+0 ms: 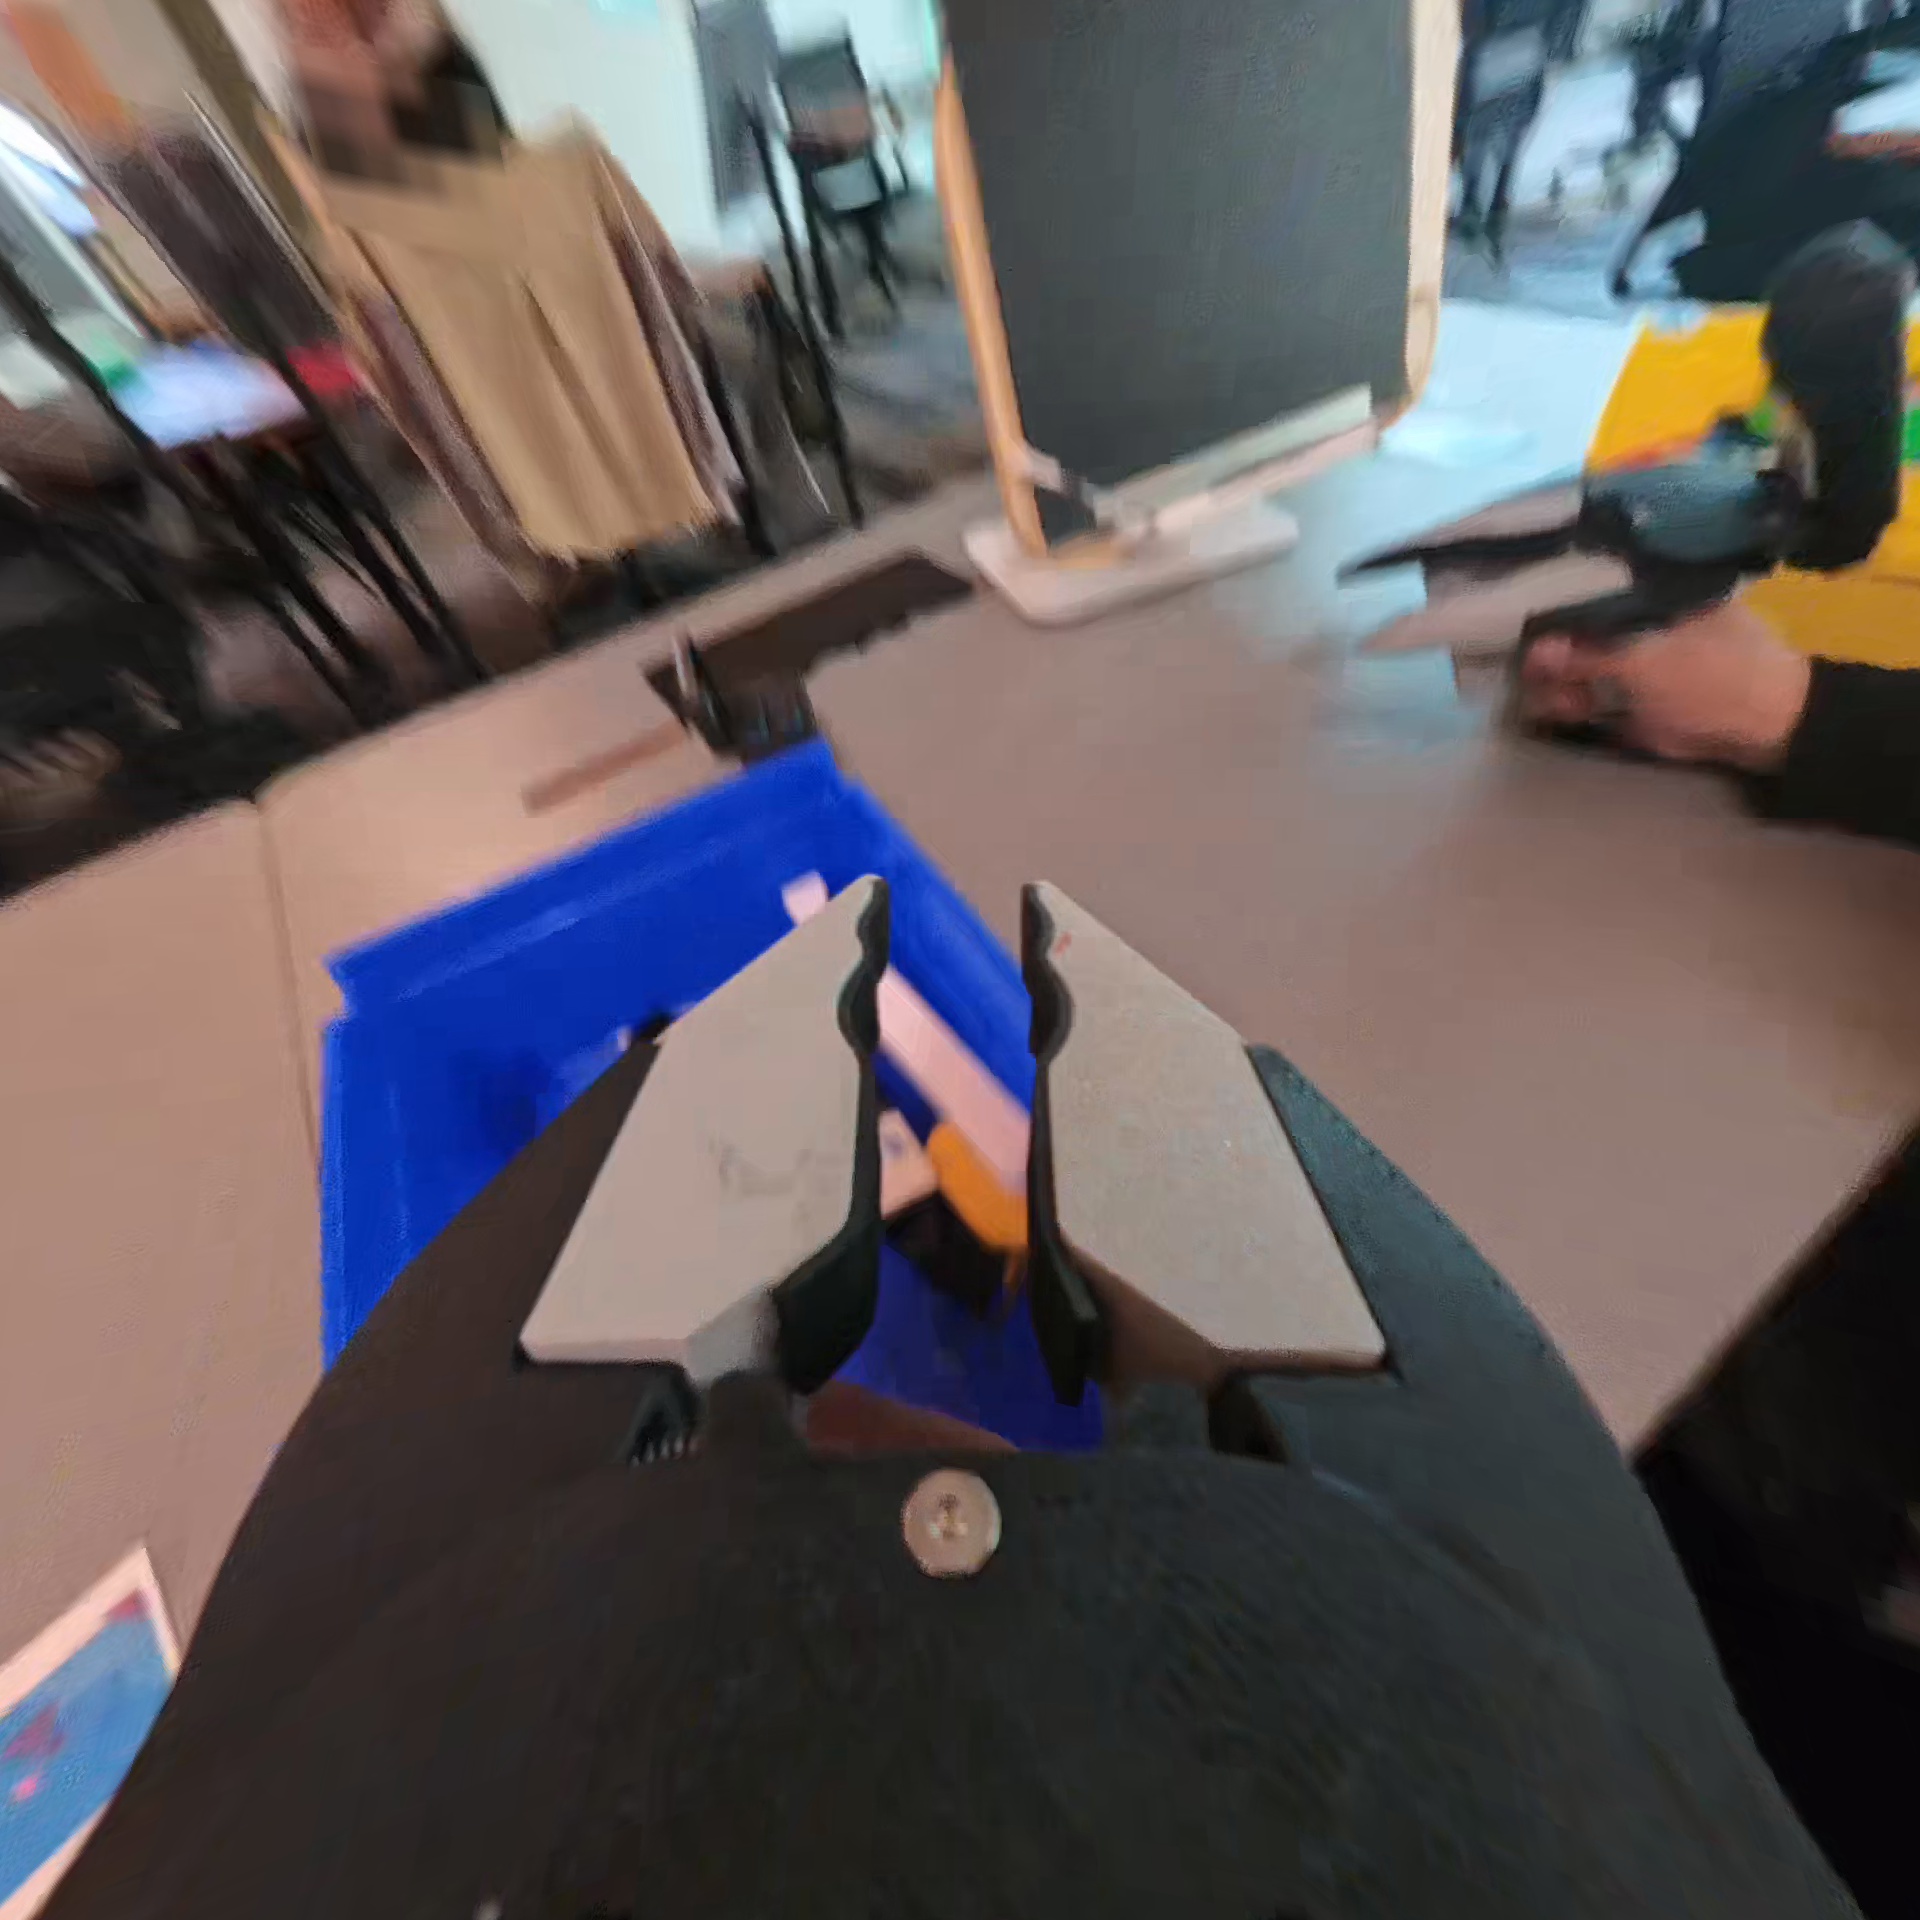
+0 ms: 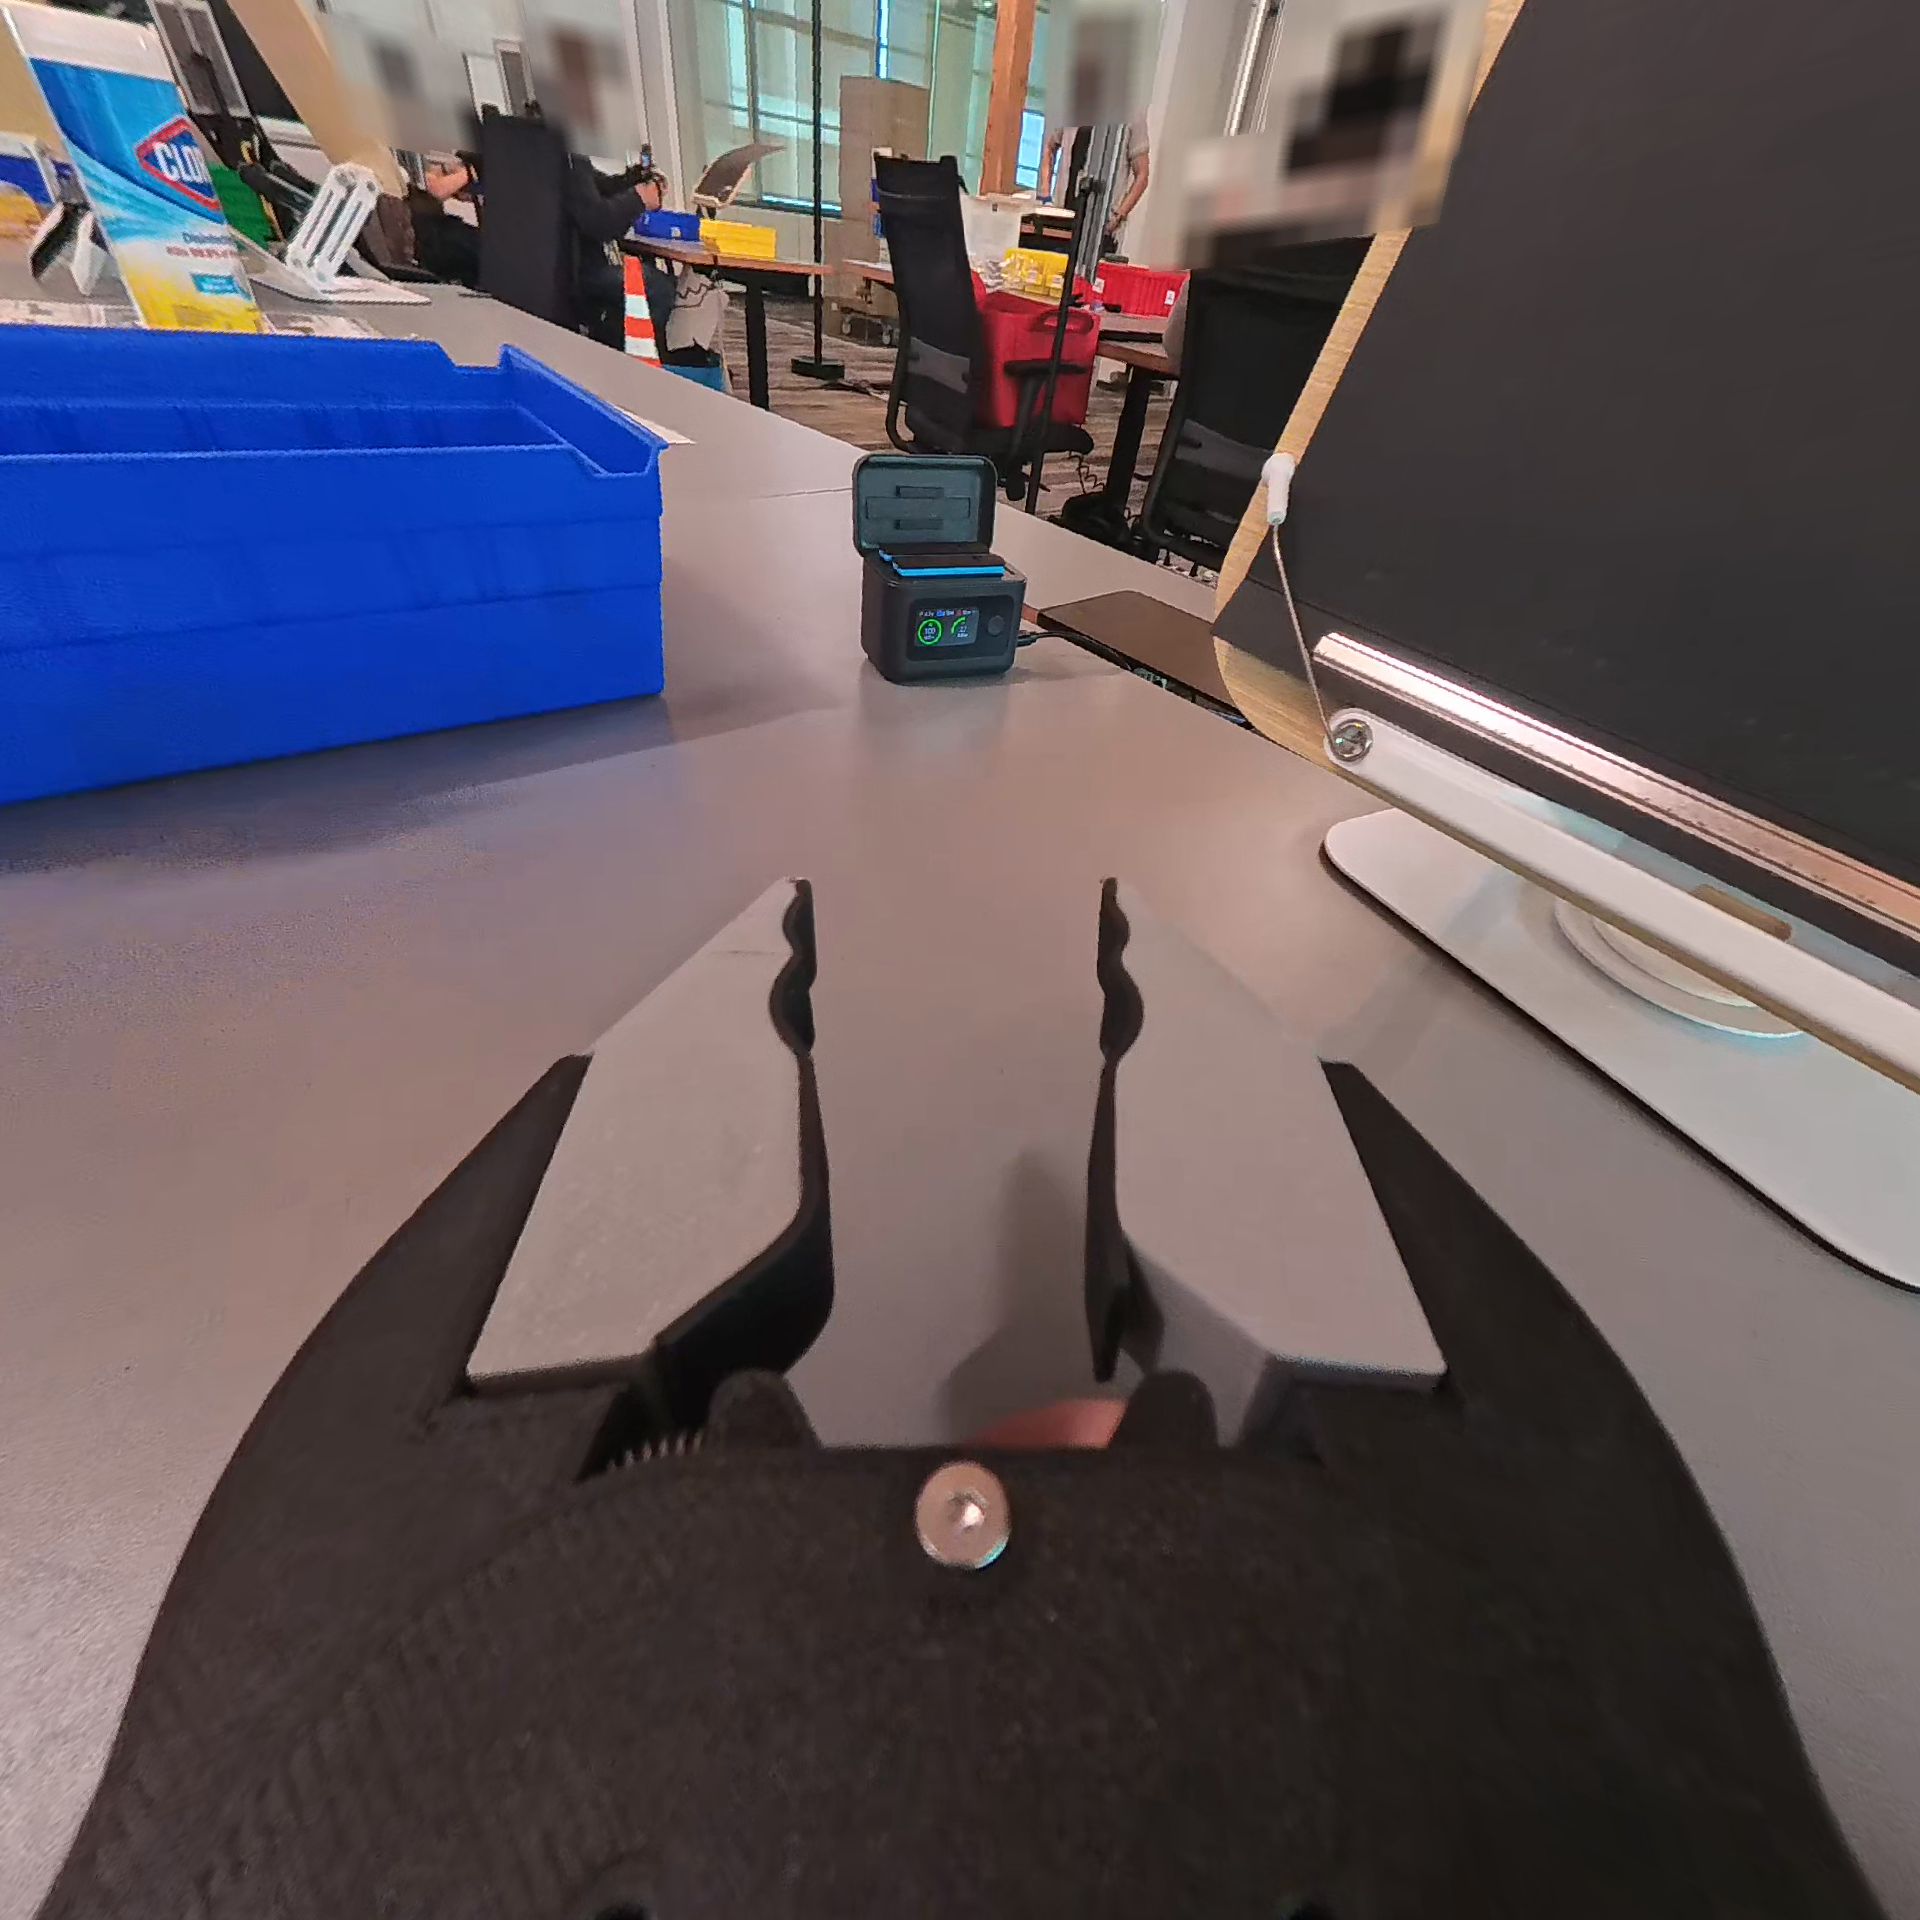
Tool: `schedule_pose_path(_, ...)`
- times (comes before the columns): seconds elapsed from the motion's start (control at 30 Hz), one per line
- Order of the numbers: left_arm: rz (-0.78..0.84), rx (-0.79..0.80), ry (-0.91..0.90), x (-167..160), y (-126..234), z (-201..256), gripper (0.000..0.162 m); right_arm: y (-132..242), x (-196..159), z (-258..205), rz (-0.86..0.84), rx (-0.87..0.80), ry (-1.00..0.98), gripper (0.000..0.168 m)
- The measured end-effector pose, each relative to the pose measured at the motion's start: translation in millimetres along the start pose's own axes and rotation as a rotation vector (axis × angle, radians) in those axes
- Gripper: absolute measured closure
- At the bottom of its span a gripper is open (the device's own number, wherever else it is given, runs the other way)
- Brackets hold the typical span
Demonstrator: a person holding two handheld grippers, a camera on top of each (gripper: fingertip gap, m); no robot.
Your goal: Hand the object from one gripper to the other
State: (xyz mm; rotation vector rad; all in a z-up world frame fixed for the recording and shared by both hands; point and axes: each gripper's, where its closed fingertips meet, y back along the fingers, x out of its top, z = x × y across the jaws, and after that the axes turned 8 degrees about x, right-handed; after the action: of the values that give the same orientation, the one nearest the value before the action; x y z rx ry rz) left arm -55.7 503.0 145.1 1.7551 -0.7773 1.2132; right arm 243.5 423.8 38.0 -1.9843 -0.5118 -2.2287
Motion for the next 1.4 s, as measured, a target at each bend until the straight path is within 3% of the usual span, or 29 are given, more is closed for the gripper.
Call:
schedule_pose_path(0.1,-0.29,-0.081,0.084,-57,-23,-30,0.122,2,0,1,0.003,-0.013,-0.003,0.118)
schedule_pose_path(0.2,-0.523,-0.116,0.097,-108,-54,-31,0.105,2,0,2,0.005,-0.021,-0.002,0.119)
schedule_pose_path(0.37,-0.691,-0.126,0.095,-147,-88,-28,0.107,5,1,2,0.014,-0.039,0.01,0.12)
schedule_pose_path(0.53,-0.819,-0.151,0.086,-179,-90,-28,0.106,5,2,1,0.017,-0.036,0.01,0.12)
schedule_pose_path(0.67,-0.813,-0.178,0.092,-180,-89,-28,0.122,5,1,-1,0.013,-0.02,0.013,0.121)
schedule_pose_path(0.73,-0.807,-0.159,0.072,-176,-88,-35,0.139,4,1,-2,0.009,-0.012,0.011,0.122)
schedule_pose_path(0.77,-0.794,-0.114,0.051,-172,-88,-44,0.157,4,1,-2,0.009,-0.011,0.011,0.122)
schedule_pose_path(0.93,-0.662,0.03,0.006,-127,-77,-76,0.16,5,1,-5,0.009,-0.009,0.026,0.124)
schedule_pose_path(1.03,-0.453,0.135,-0.06,-65,-79,-79,0.161,3,-1,-5,-0.01,-0.008,0.029,0.124)
schedule_pose_path(1.13,-0.198,0.14,-0.214,13,-81,-25,0.161,-1,-1,-11,-0.011,0.047,0.005,0.119)
schedule_pose_path(1.2,-0.024,0.073,-0.236,54,-85,42,0.161,0,6,-14,0.047,0.105,-0.065,0.119)
schedule_pose_path(1.3,0.068,-0.043,-0.244,57,-110,137,0.161,2,12,-13,0.111,0.199,-0.174,0.12)
schedule_pose_path(1.4,0.092,-0.124,-0.243,27,-164,186,0.161,7,27,-23,0.218,0.323,-0.145,0.124)
